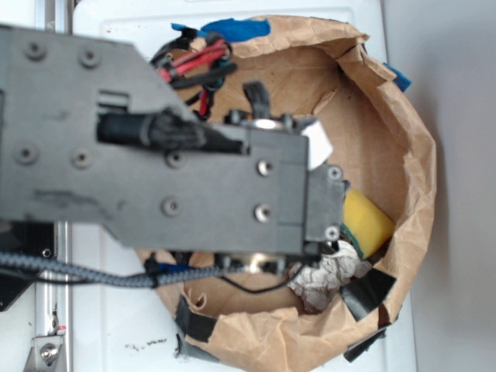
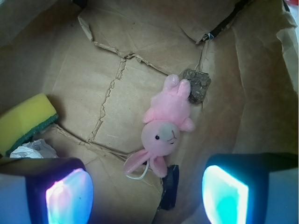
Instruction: Grab the pink bunny.
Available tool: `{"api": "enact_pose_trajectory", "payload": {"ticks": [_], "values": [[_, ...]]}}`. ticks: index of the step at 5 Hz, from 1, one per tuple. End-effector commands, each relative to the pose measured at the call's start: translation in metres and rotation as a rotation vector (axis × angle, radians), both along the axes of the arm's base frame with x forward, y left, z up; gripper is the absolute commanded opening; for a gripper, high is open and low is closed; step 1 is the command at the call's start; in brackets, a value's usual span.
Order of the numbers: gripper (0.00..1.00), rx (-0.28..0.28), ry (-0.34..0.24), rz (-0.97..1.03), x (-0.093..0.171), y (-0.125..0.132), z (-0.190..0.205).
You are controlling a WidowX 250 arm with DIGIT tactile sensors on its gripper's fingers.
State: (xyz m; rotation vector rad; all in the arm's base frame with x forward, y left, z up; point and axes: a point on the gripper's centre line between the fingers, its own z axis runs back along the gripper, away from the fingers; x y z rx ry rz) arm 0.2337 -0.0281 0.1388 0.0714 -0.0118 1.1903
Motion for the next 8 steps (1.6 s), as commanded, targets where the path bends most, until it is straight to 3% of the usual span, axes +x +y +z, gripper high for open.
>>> {"api": "enact_pose_trajectory", "payload": {"ticks": [1,2,6,8], "values": [[1.0,-0.03,0.008,0.042,-0.01,0.012,-0.011],[1.0,-0.039,0.056,0.023,-0.017,0.016,-0.037],[1.0,-0.077,0.045,0.118,0.019,0.029,-0.027],[1.0,-0.021,0.078,0.077,0.001,0.019,-0.048]]}}
